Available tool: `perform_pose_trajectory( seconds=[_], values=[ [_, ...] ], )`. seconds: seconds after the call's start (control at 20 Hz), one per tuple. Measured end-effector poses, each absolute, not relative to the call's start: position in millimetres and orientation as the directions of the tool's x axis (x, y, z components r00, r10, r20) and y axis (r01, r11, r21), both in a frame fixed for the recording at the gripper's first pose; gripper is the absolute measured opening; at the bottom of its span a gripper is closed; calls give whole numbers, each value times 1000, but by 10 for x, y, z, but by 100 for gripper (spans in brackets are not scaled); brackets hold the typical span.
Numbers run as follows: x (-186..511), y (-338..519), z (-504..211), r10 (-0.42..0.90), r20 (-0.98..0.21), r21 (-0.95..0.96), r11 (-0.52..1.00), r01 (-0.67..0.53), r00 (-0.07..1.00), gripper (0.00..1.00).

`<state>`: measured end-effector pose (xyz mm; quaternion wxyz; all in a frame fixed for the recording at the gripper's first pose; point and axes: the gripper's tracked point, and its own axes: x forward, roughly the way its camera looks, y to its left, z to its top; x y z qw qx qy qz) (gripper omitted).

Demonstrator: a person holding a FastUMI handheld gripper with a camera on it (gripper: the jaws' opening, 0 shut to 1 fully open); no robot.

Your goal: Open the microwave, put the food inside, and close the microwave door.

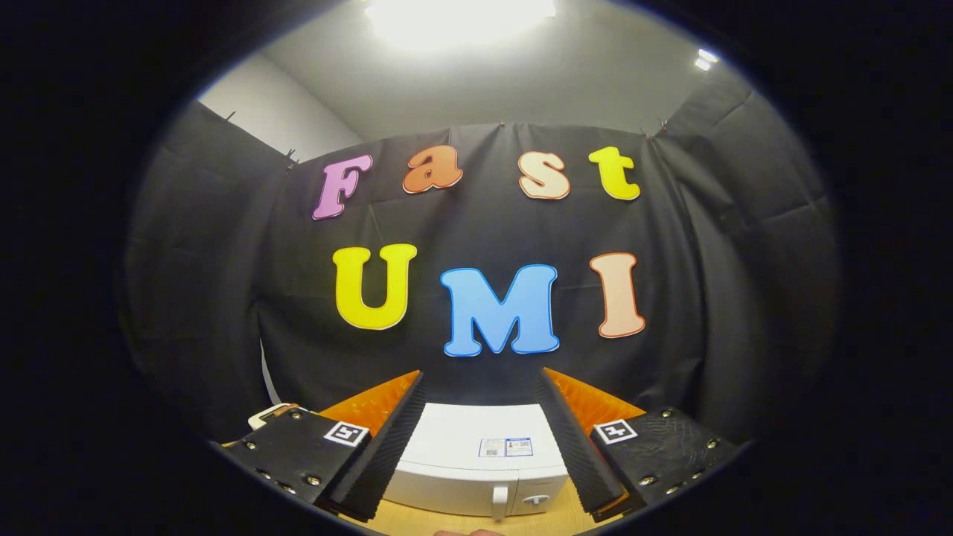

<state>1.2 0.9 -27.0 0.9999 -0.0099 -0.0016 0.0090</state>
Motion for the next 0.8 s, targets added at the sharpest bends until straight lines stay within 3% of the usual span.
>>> perform_pose_trajectory(
  seconds=[0.35, 0.8],
  values=[
    [41, -11, -1074, 63, 25, 0, 998, -63, 998, 95],
    [201, -402, -2547, -61, -72, 97, 993, 68, 996, 95]
  ],
)
